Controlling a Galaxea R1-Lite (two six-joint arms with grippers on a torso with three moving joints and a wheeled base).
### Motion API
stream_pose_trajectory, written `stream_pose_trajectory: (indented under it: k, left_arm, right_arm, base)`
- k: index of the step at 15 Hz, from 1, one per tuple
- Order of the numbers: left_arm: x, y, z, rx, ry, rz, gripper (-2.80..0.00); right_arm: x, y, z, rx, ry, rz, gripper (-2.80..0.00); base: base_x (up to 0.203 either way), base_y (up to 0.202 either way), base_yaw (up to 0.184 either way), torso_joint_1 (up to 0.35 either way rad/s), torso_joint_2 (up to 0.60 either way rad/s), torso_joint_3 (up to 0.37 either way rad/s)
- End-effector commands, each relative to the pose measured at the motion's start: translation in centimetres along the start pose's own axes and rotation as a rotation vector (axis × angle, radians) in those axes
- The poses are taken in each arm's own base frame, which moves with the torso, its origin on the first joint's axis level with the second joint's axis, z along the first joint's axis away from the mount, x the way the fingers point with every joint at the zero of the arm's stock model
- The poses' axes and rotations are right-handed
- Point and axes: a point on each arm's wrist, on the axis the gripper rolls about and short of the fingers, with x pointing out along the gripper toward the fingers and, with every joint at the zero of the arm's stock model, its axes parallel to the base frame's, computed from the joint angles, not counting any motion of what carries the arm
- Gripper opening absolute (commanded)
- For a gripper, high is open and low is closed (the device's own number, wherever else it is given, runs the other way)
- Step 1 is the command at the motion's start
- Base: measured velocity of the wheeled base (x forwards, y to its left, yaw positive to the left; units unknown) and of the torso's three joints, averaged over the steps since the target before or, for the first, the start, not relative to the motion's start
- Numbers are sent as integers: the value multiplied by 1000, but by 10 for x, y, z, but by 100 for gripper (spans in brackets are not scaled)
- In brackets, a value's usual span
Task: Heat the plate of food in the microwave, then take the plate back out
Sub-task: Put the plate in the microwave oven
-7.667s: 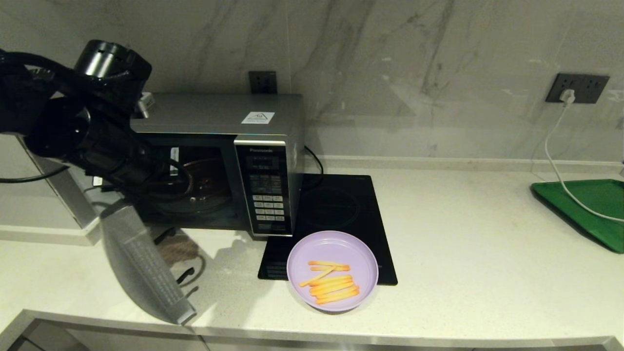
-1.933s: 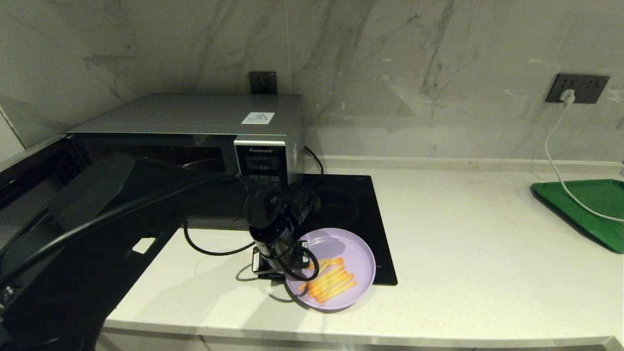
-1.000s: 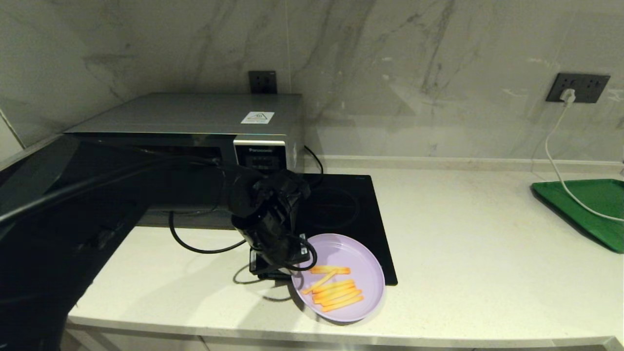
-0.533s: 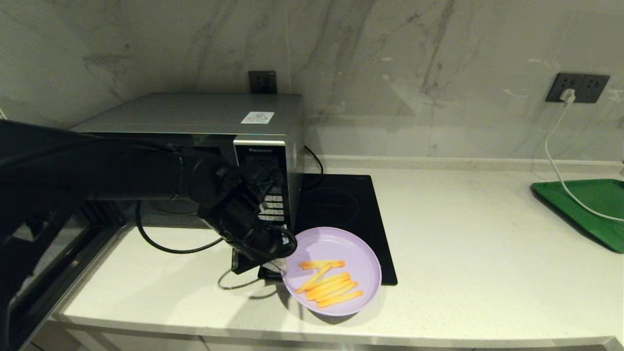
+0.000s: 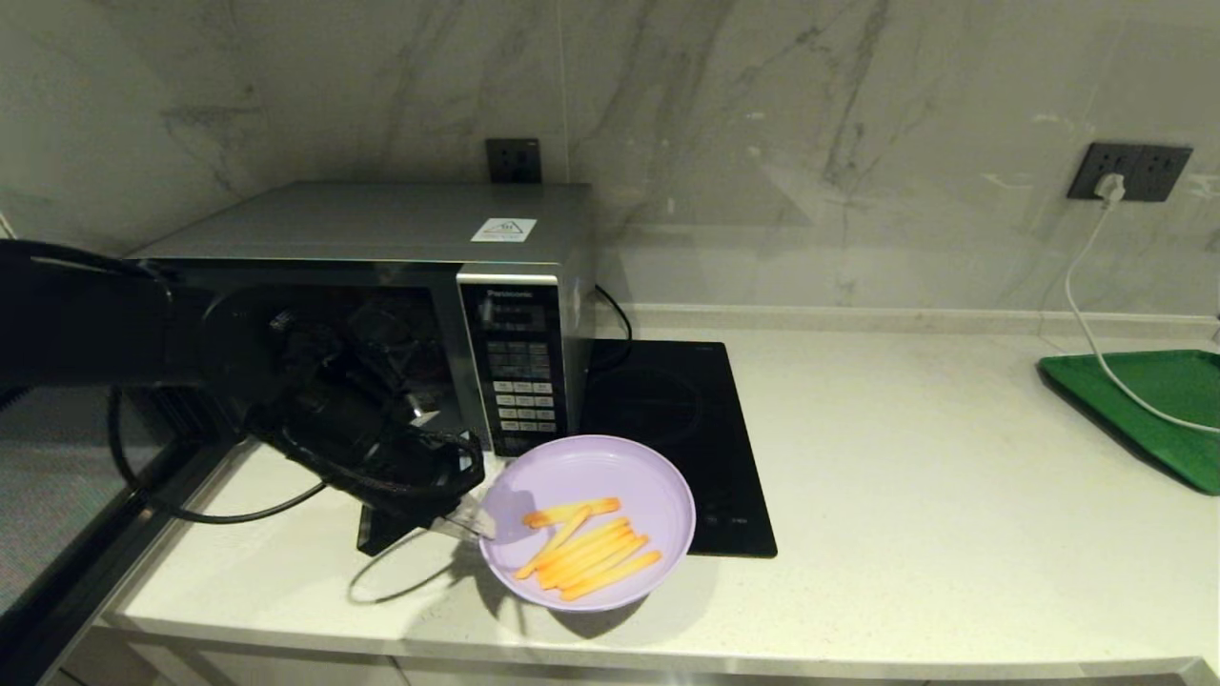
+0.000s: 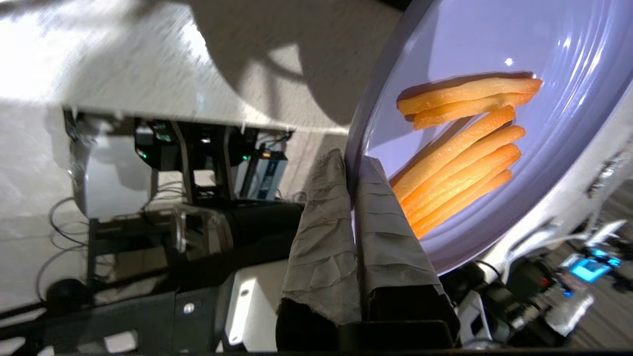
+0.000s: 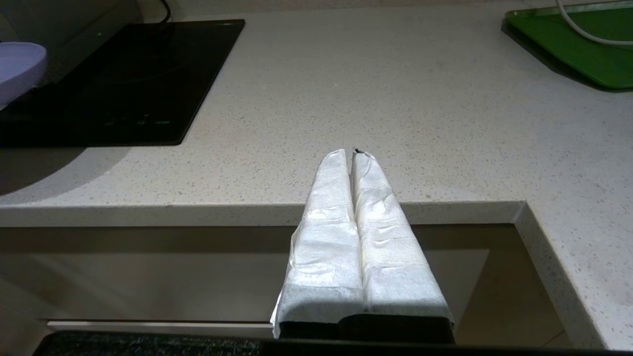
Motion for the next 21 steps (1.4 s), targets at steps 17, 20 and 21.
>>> stream_pose_trajectory:
  k: [17, 20, 21]
  left_arm:
    - [-98, 175, 31, -579, -289, 13, -280]
    - [-97, 180, 60, -665, -316, -2, -280]
    - [-97, 180, 71, -698, -326, -11, -280]
  right_arm:
    - [0, 0, 0, 0, 1, 0, -280]
    - [0, 0, 0, 0, 0, 0, -280]
    - [0, 0, 0, 1, -1, 0, -280]
  base:
    - [0, 0, 0, 0, 0, 0]
    - [0, 0, 0, 0, 0, 0]
    - [0, 0, 0, 0, 0, 0]
